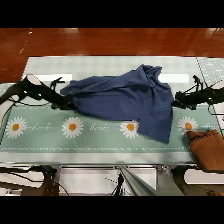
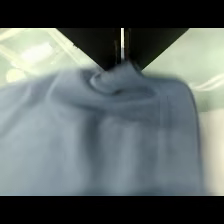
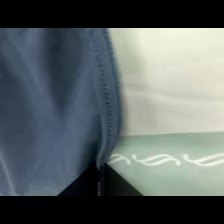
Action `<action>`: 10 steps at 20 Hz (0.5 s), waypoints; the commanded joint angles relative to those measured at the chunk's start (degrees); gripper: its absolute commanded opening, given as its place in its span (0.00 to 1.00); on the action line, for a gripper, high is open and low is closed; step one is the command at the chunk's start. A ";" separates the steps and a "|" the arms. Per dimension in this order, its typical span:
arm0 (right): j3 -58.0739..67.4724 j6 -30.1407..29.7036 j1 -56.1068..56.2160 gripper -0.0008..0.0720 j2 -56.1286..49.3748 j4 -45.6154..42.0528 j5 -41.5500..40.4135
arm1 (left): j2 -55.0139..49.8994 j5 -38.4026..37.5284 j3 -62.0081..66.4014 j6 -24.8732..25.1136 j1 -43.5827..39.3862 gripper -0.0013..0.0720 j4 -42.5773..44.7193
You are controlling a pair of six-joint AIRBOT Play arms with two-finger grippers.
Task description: Fold the shirts.
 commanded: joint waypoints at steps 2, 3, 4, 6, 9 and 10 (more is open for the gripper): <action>7.56 -5.27 0.35 0.05 8.28 0.42 4.92 | 9.40 -1.95 11.98 0.15 -0.07 0.05 -3.19; 11.19 -6.49 0.35 0.05 11.98 1.70 5.92 | 12.98 -1.81 15.28 0.15 -0.07 0.05 -4.13; 15.21 -6.69 0.33 0.05 16.02 3.74 6.27 | 17.14 -1.38 19.19 0.22 -0.07 0.05 -5.11; 23.65 -6.64 0.35 0.05 24.20 6.36 3.82 | 25.66 1.64 26.99 0.48 -0.17 0.05 -5.25; 34.86 -4.74 0.33 0.05 35.19 6.45 -5.77 | 38.49 12.55 36.33 4.68 -0.07 0.05 -5.25; 37.77 -3.30 0.33 0.05 38.07 4.92 -8.87 | 42.38 16.85 37.79 5.40 -0.07 0.05 -5.22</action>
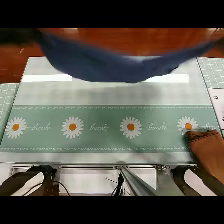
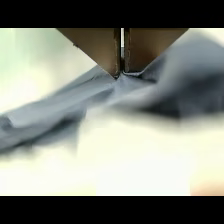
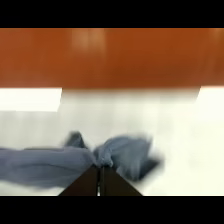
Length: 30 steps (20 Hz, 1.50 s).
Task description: Fold the shirts.
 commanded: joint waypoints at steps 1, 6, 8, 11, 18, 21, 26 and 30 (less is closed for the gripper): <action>12.07 3.89 0.00 0.05 11.87 -1.84 -10.54 | 14.80 14.25 8.37 3.80 0.04 0.05 -0.13; 21.11 14.49 0.00 0.05 20.59 -14.10 -6.27 | 30.80 14.45 9.81 -1.40 0.04 0.04 11.58; 23.47 16.61 0.00 0.05 22.47 -17.99 1.20 | 35.06 9.62 9.84 -7.56 0.04 0.04 18.67; 26.16 16.57 0.00 0.04 23.17 -19.10 10.78 | 37.44 -3.02 9.92 -12.37 0.04 0.04 25.92; 26.14 15.10 4.90 0.04 10.47 -20.20 40.02 | 29.51 -31.21 6.78 -17.11 0.04 0.04 26.36; 26.14 15.06 9.90 0.04 -0.61 -20.72 41.48 | 24.30 -31.26 -0.63 -17.05 0.04 0.04 26.32; 26.14 14.86 16.72 0.04 -22.60 -22.32 34.27 | 11.06 -20.55 -13.38 -14.01 0.04 0.05 26.27; 26.14 15.89 19.67 0.05 -35.74 -22.16 17.92 | -5.95 -9.94 -15.06 -11.41 0.07 0.05 26.29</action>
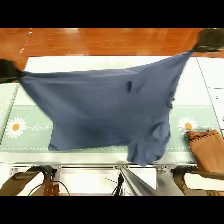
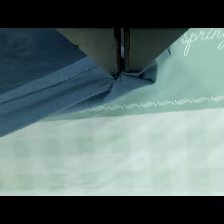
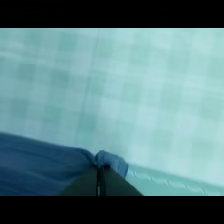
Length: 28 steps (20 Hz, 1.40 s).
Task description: Fold the shirts.
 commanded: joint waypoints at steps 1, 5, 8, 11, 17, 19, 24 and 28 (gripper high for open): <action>0.07 1.84 2.40 0.05 -11.82 0.72 -13.92 | -14.51 9.31 -2.12 3.37 0.07 0.05 -0.04; 0.07 2.99 2.29 0.05 -18.62 0.35 -24.11 | -26.40 18.62 -2.12 7.76 0.04 0.05 -0.04; 0.07 2.97 2.29 0.05 -22.62 0.33 -27.74 | -31.41 27.93 -2.14 7.72 0.00 0.05 -1.31; 0.07 2.82 2.29 0.05 -26.14 0.26 -24.94 | -34.36 29.99 -2.14 7.69 0.00 0.05 -1.57; 0.09 0.09 1.14 0.05 -24.37 -3.78 -5.07 | -34.75 9.05 -0.70 7.91 2.21 0.05 2.12; 0.07 0.96 0.15 0.05 -23.65 -0.83 1.60 | -34.82 2.40 -1.25 7.34 3.58 0.05 2.80; 0.07 1.55 0.63 0.05 -27.10 -1.66 10.51 | -38.38 2.16 -1.90 5.11 3.72 0.05 -2.03; 0.07 -1.25 0.09 0.49 -26.75 -2.05 12.59 | -38.99 -1.79 -1.90 5.16 4.37 0.79 -4.07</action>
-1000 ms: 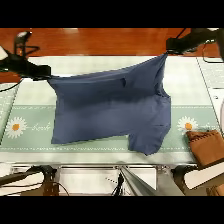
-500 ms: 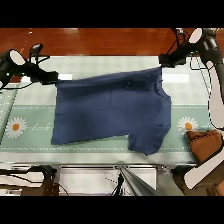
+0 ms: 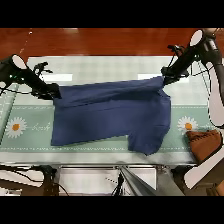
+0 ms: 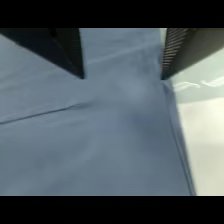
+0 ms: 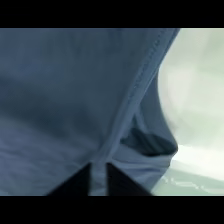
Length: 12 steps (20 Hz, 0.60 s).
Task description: Fold the shirts.
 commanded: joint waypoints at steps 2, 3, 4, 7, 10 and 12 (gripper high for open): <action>-0.02 -1.77 -1.73 0.50 1.88 -2.99 7.28 | 1.14 -7.80 -0.17 -0.13 2.19 0.79 -1.22; -0.02 -1.70 -2.86 0.51 3.45 -3.58 7.41 | 2.89 -9.66 -1.14 0.20 3.41 0.79 -1.25; -0.11 -1.60 -4.28 0.54 5.40 -5.09 7.67 | 5.35 -9.64 -3.43 0.33 4.72 0.79 -1.22; -7.06 -2.40 -10.32 0.69 12.33 -4.22 6.12 | 16.70 -3.96 -20.15 0.92 9.75 0.79 -1.29; -19.61 -5.77 -17.27 0.70 18.01 4.04 -0.37 | 25.49 -0.24 -37.94 4.33 15.43 0.79 -3.32; -27.87 -8.31 -20.57 0.70 21.07 6.16 -6.99 | 27.69 -0.07 -45.09 6.82 18.64 0.79 -5.44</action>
